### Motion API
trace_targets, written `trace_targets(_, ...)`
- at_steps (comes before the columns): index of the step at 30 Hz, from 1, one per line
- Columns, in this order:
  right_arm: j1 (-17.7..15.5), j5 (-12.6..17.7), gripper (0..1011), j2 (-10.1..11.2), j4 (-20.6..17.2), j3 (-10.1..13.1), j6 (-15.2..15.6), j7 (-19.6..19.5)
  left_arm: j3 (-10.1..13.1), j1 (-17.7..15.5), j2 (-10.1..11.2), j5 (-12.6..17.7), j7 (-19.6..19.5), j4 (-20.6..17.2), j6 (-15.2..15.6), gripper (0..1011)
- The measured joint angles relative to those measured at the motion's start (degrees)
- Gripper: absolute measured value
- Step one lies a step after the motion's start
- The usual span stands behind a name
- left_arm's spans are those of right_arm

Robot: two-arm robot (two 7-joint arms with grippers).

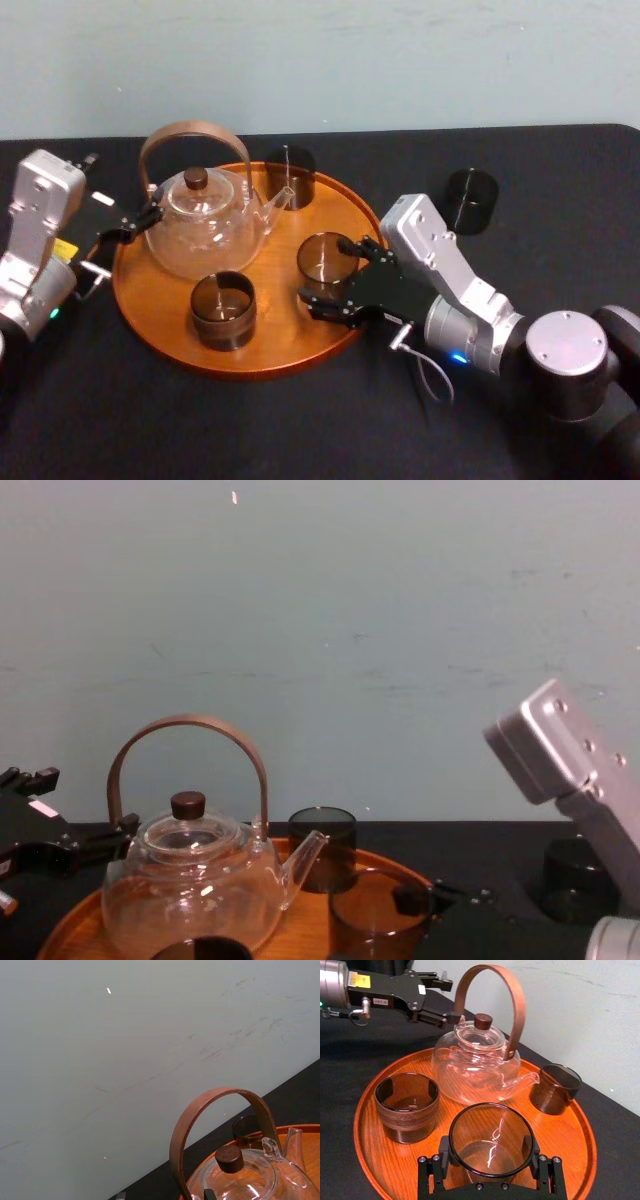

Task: Pick up the glass from the table and place it on the tray.

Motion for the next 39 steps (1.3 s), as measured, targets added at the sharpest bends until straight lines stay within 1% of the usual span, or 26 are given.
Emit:
trace_targets(11,1.1,-0.5,918,-1.4,2.3,-1.3,-0.8,0.3,0.0,0.0,0.0,0.0,0.0,0.0,0.0,1010)
trace_targets(24,2.0,-0.7,918,-2.5,4.6,-2.2,-1.4,0.7,0.0,0.0,0.0,0.0,0.0,0.0,0.0,1009)
trace_targets(39,2.2,-0.7,918,-3.0,6.2,-2.5,-1.3,0.8,0.0,0.0,0.0,0.0,0.0,0.0,0.0,1009)
